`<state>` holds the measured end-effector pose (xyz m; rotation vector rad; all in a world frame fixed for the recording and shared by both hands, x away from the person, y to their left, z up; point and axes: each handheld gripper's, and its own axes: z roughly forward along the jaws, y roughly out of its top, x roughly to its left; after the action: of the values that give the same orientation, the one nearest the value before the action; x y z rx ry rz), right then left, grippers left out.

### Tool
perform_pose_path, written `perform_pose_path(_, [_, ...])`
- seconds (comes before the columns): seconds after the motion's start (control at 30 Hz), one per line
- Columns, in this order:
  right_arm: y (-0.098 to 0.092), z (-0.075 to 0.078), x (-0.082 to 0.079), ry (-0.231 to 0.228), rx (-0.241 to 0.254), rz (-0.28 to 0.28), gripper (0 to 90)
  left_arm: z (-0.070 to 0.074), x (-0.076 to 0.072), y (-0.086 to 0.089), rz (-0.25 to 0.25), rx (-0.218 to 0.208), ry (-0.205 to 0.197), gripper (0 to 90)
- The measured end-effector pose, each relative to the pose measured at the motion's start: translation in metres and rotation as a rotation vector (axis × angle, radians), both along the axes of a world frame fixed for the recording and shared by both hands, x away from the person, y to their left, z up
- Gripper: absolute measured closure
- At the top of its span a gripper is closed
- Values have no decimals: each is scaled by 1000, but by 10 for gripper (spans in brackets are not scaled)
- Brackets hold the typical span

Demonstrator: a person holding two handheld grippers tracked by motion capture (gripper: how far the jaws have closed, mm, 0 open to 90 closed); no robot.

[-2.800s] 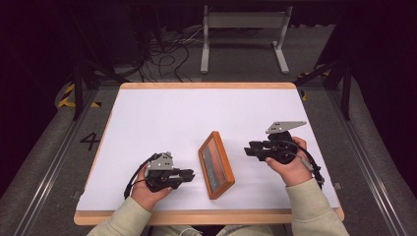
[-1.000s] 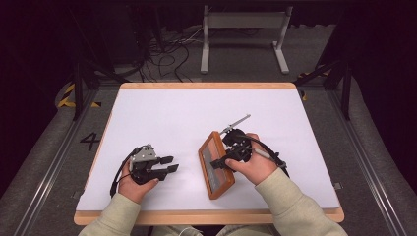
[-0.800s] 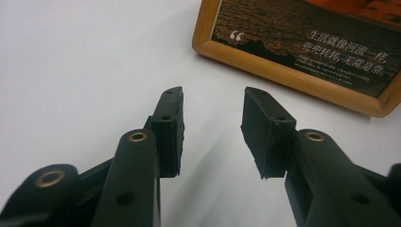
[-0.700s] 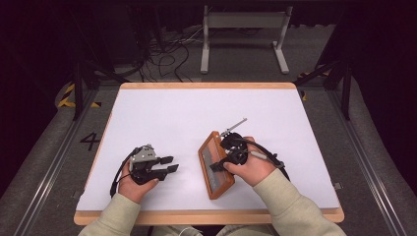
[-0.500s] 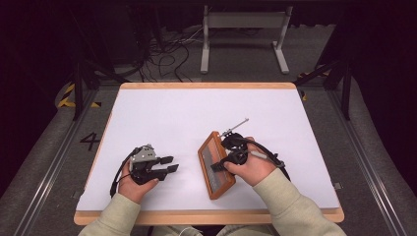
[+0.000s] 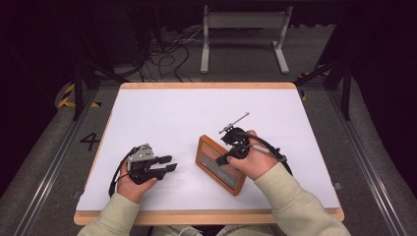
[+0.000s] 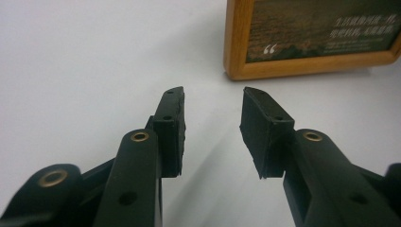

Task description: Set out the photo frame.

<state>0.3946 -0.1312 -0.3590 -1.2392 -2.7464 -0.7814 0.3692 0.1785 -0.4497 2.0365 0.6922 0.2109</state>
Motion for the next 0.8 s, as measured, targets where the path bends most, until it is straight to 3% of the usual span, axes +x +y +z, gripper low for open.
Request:
perform_pose_path(0.2, [-1,16,4,-51,-12,92,717,0,0,0,0,1,1,610])
perform_pose_path(0.47, [1,36,16,-180,-61,349,717,0,0,2,5,-1,3,611])
perform_pose_path(0.63, [4,40,29,-223,-70,498,717,0,0,3,9,-4,1,611])
perform_pose_path(0.8, [7,35,45,-237,-73,602,718,-1,0,4,10,-7,3,612])
